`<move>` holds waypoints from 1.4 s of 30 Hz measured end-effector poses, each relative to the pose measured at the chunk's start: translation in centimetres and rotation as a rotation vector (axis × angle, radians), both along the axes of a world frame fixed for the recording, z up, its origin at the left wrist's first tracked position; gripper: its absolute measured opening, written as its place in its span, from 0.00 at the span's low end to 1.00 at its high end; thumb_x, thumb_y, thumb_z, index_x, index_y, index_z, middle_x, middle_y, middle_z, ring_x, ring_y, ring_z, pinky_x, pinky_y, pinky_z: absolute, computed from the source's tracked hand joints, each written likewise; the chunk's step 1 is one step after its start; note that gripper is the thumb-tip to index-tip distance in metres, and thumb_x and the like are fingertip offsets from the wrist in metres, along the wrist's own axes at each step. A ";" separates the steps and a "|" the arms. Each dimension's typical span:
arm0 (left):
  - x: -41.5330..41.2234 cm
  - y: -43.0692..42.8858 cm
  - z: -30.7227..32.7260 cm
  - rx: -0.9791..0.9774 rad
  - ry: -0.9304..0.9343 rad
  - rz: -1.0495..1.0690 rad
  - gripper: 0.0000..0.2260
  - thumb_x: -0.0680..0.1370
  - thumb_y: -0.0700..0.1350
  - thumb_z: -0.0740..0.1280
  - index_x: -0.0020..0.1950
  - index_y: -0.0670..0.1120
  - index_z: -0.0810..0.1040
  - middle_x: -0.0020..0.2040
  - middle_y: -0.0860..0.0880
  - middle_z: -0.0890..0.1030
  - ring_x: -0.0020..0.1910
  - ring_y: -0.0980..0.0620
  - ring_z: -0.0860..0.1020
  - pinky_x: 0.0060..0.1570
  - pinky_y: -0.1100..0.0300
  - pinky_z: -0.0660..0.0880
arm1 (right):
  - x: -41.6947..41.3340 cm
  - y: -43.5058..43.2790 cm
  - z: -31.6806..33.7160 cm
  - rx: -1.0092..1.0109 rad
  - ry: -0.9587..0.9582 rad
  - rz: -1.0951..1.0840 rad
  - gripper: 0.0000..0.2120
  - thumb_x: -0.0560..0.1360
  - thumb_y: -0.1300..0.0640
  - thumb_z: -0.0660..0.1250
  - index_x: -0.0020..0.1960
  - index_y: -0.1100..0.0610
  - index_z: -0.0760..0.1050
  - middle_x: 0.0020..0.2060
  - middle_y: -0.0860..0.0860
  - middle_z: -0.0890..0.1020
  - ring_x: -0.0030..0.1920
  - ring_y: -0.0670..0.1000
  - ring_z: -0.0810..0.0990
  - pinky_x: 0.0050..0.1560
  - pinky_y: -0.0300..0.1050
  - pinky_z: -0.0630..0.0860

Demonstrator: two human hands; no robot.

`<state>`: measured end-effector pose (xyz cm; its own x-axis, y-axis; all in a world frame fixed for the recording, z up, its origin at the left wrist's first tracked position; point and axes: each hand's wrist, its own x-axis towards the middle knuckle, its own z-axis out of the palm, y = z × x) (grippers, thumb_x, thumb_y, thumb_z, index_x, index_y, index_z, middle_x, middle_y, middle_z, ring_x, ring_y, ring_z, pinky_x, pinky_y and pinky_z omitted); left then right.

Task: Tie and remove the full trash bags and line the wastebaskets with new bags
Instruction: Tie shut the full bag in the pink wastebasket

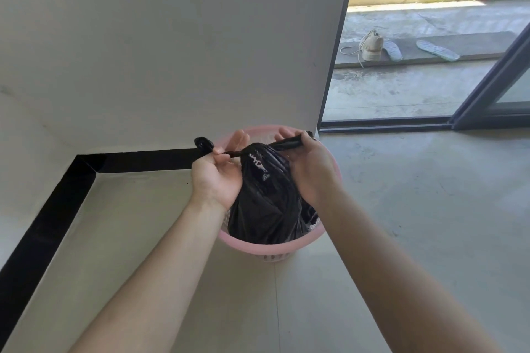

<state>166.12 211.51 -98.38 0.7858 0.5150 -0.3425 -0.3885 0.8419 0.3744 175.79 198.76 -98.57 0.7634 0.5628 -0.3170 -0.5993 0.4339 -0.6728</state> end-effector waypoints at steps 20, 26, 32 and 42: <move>-0.6 1.6 -0.6 0.712 0.549 0.241 0.12 0.71 0.31 0.48 0.33 0.45 0.63 0.21 0.51 0.60 0.21 0.53 0.56 0.26 0.61 0.56 | 7.0 -6.5 -0.6 -0.656 -0.386 -0.318 0.07 0.83 0.58 0.56 0.50 0.58 0.71 0.31 0.50 0.70 0.27 0.48 0.70 0.29 0.42 0.74; 0.7 -0.1 0.8 0.780 0.280 0.039 0.13 0.77 0.29 0.52 0.41 0.44 0.70 0.30 0.45 0.77 0.36 0.44 0.79 0.46 0.52 0.79 | 4.4 -3.8 2.0 -1.019 -1.130 -0.068 0.15 0.83 0.46 0.58 0.52 0.54 0.79 0.45 0.53 0.78 0.45 0.51 0.76 0.40 0.39 0.68; 1.6 -0.1 -0.5 1.097 0.400 0.054 0.13 0.80 0.32 0.60 0.48 0.48 0.79 0.53 0.48 0.84 0.51 0.58 0.81 0.62 0.56 0.71 | 2.7 -1.9 0.8 -0.891 -1.049 -0.004 0.14 0.81 0.45 0.64 0.49 0.56 0.79 0.39 0.51 0.84 0.38 0.50 0.82 0.39 0.44 0.77; 0.1 1.4 -3.9 1.214 0.891 -0.577 0.21 0.77 0.58 0.68 0.64 0.47 0.76 0.58 0.54 0.78 0.60 0.49 0.76 0.66 0.50 0.71 | 4.4 -3.3 -0.5 -1.386 -1.045 0.242 0.06 0.74 0.64 0.68 0.48 0.62 0.83 0.43 0.57 0.84 0.47 0.57 0.83 0.46 0.47 0.80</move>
<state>166.22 212.89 -102.32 0.7455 0.5297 -0.4044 0.5541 -0.1555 0.8178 180.18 195.47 -99.08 0.8896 0.4472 -0.0928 0.3296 -0.7693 -0.5473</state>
